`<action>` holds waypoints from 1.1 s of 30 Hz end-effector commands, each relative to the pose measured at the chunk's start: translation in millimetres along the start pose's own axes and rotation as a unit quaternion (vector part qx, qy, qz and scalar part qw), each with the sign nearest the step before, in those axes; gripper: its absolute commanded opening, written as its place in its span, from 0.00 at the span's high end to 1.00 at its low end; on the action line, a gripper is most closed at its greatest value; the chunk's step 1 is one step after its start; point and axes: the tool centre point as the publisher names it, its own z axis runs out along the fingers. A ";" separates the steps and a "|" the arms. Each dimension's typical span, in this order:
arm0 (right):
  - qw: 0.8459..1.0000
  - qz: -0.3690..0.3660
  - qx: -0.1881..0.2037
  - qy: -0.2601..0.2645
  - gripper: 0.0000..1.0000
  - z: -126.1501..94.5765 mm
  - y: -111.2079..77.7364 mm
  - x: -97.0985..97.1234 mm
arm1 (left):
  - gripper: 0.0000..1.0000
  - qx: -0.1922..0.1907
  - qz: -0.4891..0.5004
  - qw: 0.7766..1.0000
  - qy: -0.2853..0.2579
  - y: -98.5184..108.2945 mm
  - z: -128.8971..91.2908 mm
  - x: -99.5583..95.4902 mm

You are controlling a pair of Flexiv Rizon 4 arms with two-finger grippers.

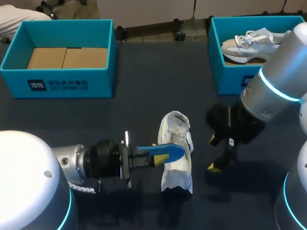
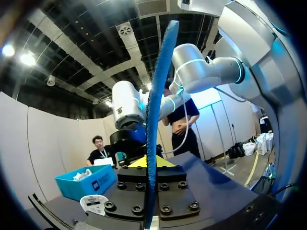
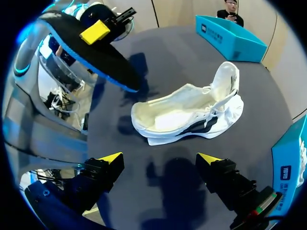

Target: Take the shoe out of the shoebox, open the shoe tongue, remove and reinsert the insole, then place the shoe into the shoebox

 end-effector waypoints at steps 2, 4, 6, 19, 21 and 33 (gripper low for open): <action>1.000 0.002 0.004 -0.001 0.00 19.8 1.1 -3.3 | 1.00 0.009 0.005 1.000 -0.006 9.3 4.3 2.7; 1.000 0.005 0.012 -0.009 0.00 23.9 1.5 -2.7 | 1.00 0.008 0.005 1.000 0.000 10.9 5.2 4.7; 0.999 0.033 0.015 -0.017 0.00 34.4 -1.8 2.7 | 1.00 0.008 0.005 1.000 0.000 10.9 5.2 4.7; 0.999 0.012 0.046 -0.017 0.00 42.3 5.9 -5.0 | 1.00 0.018 -0.006 1.000 -0.009 20.1 6.6 2.9; 0.997 0.008 0.070 -0.012 0.00 46.4 13.0 -10.4 | 1.00 0.021 -0.003 1.000 -0.010 24.0 5.5 3.8; 0.995 -0.021 0.099 -0.012 0.00 53.0 23.6 -21.7 | 1.00 0.031 0.015 0.999 -0.013 34.5 2.8 4.0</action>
